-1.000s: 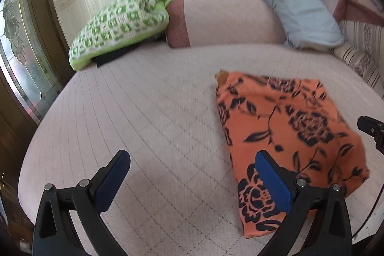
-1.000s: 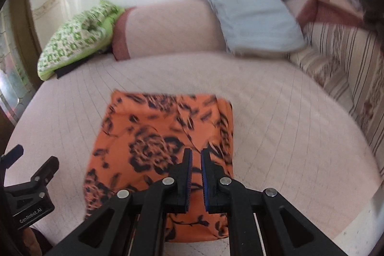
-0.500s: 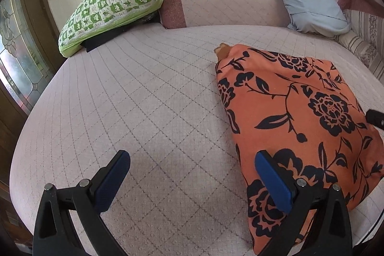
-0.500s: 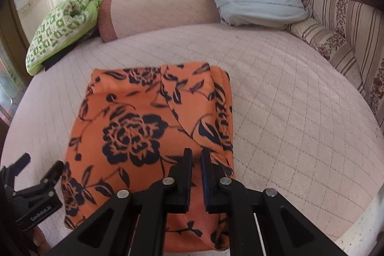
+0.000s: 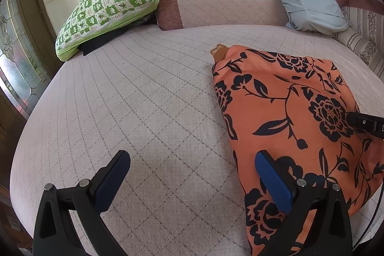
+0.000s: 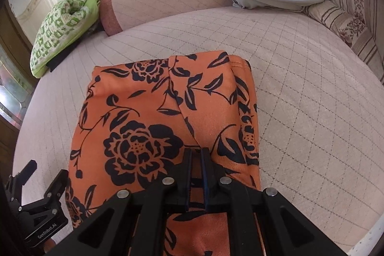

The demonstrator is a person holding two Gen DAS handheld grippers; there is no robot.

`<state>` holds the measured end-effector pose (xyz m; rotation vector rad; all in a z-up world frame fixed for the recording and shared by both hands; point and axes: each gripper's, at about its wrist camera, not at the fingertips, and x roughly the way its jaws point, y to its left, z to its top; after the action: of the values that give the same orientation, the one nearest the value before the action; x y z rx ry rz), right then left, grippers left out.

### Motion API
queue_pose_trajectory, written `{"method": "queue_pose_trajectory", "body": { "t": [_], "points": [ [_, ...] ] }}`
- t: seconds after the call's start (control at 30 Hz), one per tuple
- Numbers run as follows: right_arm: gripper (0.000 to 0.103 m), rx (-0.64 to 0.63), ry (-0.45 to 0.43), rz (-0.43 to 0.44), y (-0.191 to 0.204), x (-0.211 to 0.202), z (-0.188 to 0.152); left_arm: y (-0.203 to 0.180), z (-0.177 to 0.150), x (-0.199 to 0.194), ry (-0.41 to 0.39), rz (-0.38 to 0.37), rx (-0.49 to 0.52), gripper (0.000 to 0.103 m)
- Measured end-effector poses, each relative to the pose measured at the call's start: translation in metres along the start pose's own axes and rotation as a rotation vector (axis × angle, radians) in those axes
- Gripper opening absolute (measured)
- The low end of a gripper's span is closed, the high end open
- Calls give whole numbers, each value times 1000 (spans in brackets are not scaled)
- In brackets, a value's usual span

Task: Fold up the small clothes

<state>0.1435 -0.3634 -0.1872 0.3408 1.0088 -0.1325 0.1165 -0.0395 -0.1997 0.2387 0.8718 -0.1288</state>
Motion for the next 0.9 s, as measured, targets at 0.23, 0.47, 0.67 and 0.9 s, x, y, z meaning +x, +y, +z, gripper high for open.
{"method": "queue_pose_trajectory", "body": {
  "t": [0.23, 0.47, 0.67, 0.9],
  "points": [
    [10, 57, 8, 79, -14, 2, -1, 0, 0, 2, 24, -8, 5, 103],
    [10, 176, -33, 292, -45, -20, 12, 10, 29, -8, 41, -84, -72, 103],
    [11, 178, -12, 297, -49, -5, 24, -15, 57, 23, 89, -83, -21, 103],
    [15, 172, 82, 306, -47, 22, 30, -17, 43, 44, 92, -147, -10, 103]
  ]
}}
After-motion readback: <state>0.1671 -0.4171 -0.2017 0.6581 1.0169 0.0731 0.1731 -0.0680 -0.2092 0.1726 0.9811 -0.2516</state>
